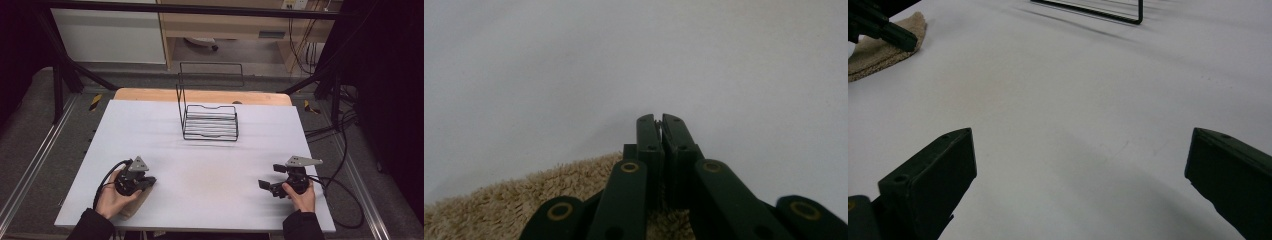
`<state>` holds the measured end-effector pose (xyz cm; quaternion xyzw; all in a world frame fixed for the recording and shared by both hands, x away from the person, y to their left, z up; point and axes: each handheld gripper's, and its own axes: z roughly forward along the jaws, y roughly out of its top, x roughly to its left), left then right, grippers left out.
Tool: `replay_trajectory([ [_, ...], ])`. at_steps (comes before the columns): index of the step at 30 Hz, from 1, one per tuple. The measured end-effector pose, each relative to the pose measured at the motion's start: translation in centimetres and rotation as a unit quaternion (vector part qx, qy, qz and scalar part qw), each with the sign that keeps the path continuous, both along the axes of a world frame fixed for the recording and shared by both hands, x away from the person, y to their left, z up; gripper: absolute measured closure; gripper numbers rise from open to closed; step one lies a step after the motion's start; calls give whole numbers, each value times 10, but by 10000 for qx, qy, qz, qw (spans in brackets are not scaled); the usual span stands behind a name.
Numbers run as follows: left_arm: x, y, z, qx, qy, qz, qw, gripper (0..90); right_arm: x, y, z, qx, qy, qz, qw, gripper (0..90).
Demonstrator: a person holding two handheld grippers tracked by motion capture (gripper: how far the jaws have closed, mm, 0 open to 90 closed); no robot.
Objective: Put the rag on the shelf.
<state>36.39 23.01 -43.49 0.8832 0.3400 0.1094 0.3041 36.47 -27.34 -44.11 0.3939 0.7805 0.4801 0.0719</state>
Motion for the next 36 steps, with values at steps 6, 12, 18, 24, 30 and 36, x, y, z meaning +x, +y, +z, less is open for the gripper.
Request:
replay_trajectory([
  [6,0,4,9,-203,-137,103,9996,871,0,0,0,10,-1,-10,10000,7],
  [12,5,8,16,-420,-244,320,9983,871,0,0,0,17,0,-17,10000,7],
  [18,18,8,19,-495,-403,622,9960,871,1,1,0,-5,9,-15,10000,7],
  [24,36,5,17,-614,-441,927,9928,871,1,1,-1,-23,6,-17,10000,7],
  [30,53,-1,14,-723,-519,1224,9885,870,1,1,-1,-40,-1,-28,10000,7],
  [36,67,-4,5,-717,-517,1372,9866,866,1,1,-1,-52,-8,-37,10000,9],
])
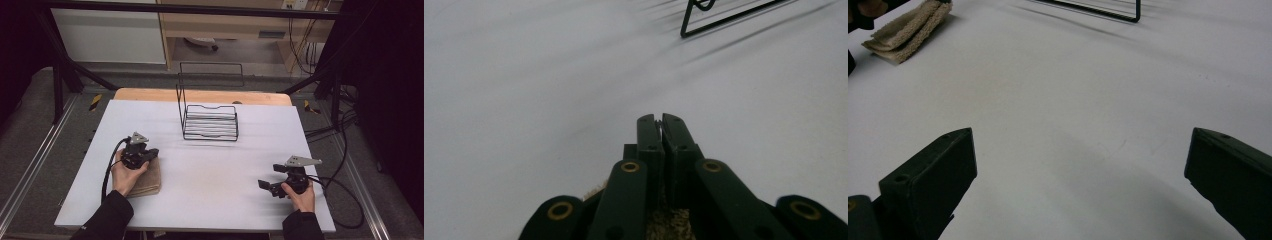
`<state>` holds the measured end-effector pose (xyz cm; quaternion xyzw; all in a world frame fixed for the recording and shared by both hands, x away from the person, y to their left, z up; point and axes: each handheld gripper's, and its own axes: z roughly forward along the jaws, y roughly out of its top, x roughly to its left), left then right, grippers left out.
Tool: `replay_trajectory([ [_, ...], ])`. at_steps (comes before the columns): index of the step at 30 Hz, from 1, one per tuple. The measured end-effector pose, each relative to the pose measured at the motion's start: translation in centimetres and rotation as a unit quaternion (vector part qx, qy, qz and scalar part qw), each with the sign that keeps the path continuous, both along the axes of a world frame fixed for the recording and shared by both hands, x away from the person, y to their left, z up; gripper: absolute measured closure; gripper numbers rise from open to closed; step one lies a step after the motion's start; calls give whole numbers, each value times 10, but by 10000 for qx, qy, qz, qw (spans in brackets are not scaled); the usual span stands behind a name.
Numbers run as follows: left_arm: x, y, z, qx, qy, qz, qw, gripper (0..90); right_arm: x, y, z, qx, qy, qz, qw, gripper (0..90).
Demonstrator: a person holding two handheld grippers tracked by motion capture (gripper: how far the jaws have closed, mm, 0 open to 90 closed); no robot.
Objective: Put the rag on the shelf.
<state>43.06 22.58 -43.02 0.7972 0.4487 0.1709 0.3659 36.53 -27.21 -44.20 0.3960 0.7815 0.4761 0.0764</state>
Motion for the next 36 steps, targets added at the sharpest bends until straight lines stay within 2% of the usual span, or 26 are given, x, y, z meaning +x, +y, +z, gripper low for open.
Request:
replay_trajectory([
  [4,2,0,-3,-29,50,-6,10000,835,0,0,0,0,15,-6,10000,9],
  [6,1,2,1,-70,-52,-38,10000,756,0,0,0,-19,7,-5,10000,9],
  [8,0,3,3,-61,-57,-51,10000,643,-1,0,0,-8,17,-19,10000,9],
  [11,-9,12,15,-4,-94,-138,9999,506,-1,0,0,-28,4,-25,10000,8],
  [13,-12,15,17,-21,-87,-181,9998,438,-1,1,0,-24,6,-44,10000,8],
  [16,-26,27,21,15,55,-251,9997,334,0,1,-1,-47,0,-56,10000,8],
  [18,-30,31,21,33,74,-269,9996,295,0,1,-1,-59,2,-68,10000,8],
  [21,-46,47,19,37,184,-258,9995,247,0,2,-1,-93,2,-85,9999,8],
  [24,-53,55,18,7,255,-214,9994,243,0,3,-2,-97,20,-87,9999,8],
  [25,-61,61,17,46,302,-213,9993,250,0,3,-2,-97,22,-96,9999,8],
  [30,-76,68,13,39,434,-199,9989,364,-1,8,-1,-184,1,-80,9998,8],
  [32,-84,71,9,136,448,-240,9986,422,-1,11,-1,-202,-12,-82,9998,7],
  [36,-88,73,8,84,463,-297,9984,509,-2,19,3,-217,-49,-63,9997,7],
])
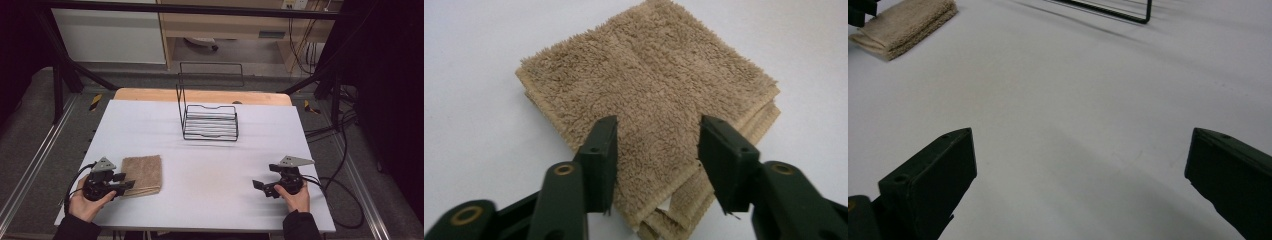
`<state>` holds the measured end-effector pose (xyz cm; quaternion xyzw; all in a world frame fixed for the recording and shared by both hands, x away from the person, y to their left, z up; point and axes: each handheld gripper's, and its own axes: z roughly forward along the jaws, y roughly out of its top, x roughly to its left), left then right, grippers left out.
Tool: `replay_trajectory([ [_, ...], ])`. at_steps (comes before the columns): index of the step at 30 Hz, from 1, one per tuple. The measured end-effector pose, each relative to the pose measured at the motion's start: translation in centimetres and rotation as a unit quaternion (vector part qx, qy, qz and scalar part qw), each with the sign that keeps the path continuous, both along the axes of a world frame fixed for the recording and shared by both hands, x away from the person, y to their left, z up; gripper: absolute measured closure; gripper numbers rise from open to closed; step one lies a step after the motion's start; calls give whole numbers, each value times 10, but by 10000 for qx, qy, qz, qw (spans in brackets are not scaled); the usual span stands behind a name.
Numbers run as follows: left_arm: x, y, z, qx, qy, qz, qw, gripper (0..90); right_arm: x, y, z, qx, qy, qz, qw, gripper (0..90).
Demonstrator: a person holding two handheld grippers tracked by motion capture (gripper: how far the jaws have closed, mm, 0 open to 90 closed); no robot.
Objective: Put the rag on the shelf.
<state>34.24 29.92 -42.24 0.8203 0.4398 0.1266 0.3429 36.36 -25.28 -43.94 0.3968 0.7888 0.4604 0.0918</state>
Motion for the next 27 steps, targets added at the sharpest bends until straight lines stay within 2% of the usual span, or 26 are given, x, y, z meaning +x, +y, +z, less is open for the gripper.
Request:
replay_trajectory([
  [3,-3,1,-2,-30,25,-36,10000,578,0,9,2,-31,-46,48,10000,7],
  [7,-4,2,-8,32,178,-93,9998,675,-1,23,4,-25,-65,157,9999,7],
  [11,-4,5,-10,-39,283,-98,9995,761,-1,39,6,-142,-70,270,9995,7],
  [19,-4,3,-15,-3,292,-132,9995,887,-3,75,9,-294,-77,505,9983,7],
  [27,-5,1,-16,68,187,-128,9997,898,1,118,13,-341,-139,721,9967,7],
])
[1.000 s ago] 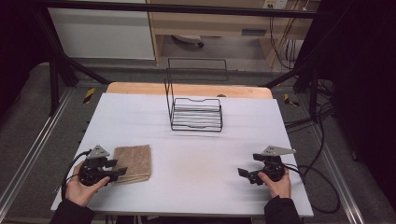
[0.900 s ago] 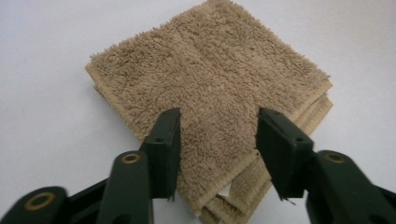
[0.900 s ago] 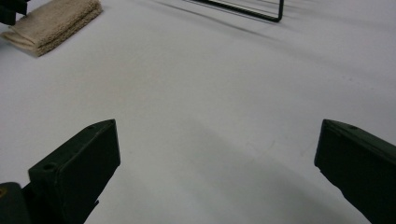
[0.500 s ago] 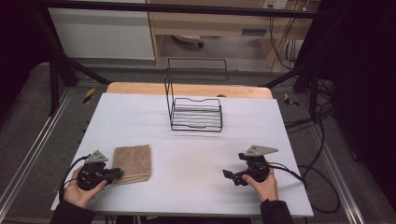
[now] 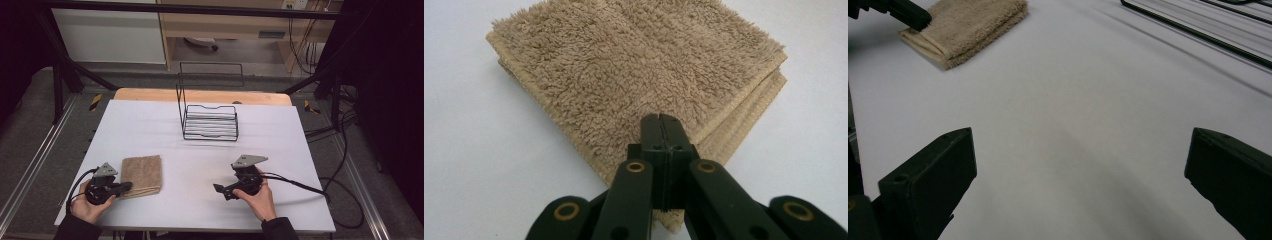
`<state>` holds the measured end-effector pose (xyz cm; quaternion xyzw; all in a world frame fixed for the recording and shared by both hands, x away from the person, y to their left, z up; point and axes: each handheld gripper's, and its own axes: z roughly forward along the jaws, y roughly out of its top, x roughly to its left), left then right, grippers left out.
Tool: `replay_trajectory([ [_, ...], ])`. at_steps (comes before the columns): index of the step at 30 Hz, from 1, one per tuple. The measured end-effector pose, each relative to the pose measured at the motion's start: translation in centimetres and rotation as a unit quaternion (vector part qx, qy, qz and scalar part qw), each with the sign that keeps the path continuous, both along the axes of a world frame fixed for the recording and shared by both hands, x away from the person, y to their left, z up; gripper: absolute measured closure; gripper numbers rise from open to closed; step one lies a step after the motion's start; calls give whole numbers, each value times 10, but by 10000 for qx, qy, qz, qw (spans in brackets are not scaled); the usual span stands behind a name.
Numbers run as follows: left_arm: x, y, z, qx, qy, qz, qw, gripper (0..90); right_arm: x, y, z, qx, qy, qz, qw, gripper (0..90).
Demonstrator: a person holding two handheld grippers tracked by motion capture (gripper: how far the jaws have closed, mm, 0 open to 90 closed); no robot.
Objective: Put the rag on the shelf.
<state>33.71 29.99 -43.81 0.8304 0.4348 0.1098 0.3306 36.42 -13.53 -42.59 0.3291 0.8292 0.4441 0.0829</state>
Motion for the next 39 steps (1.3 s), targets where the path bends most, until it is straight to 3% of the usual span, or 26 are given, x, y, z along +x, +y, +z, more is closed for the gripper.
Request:
replay_trajectory([
  [5,-2,4,4,-240,33,58,9997,899,1,30,3,-8,6,128,9999,10],
  [8,-4,4,7,-326,81,-33,9994,899,1,46,3,-5,-22,210,9998,14],
  [11,-6,3,8,-283,83,-94,9995,900,2,63,3,4,-12,267,9996,19],
  [13,-8,0,8,-68,-149,13,9999,899,3,75,3,16,8,313,9995,23],
  [18,-8,1,6,-160,-274,-87,9995,877,3,99,0,-5,14,411,9992,24],
  [20,-7,-2,4,-137,-284,-84,9995,776,4,105,-1,-25,25,436,9990,24],
  [24,-2,-5,0,-58,-220,-99,9997,738,5,113,-2,-40,24,431,9991,24],
  [27,-1,-6,-1,-37,-211,-103,9997,775,6,118,-3,8,49,437,9990,26],
  [31,1,-10,-2,50,-155,-91,9998,886,5,126,-4,-101,14,473,9988,30],
  [35,2,-10,0,49,-104,-78,9999,898,5,131,-6,-13,47,479,9988,43],
  [38,0,-7,4,-17,-94,-50,9999,899,4,135,-8,-70,57,469,9989,51],
  [39,-4,-4,8,-128,-69,-13,9999,899,4,141,-9,-141,25,518,9986,60],
])
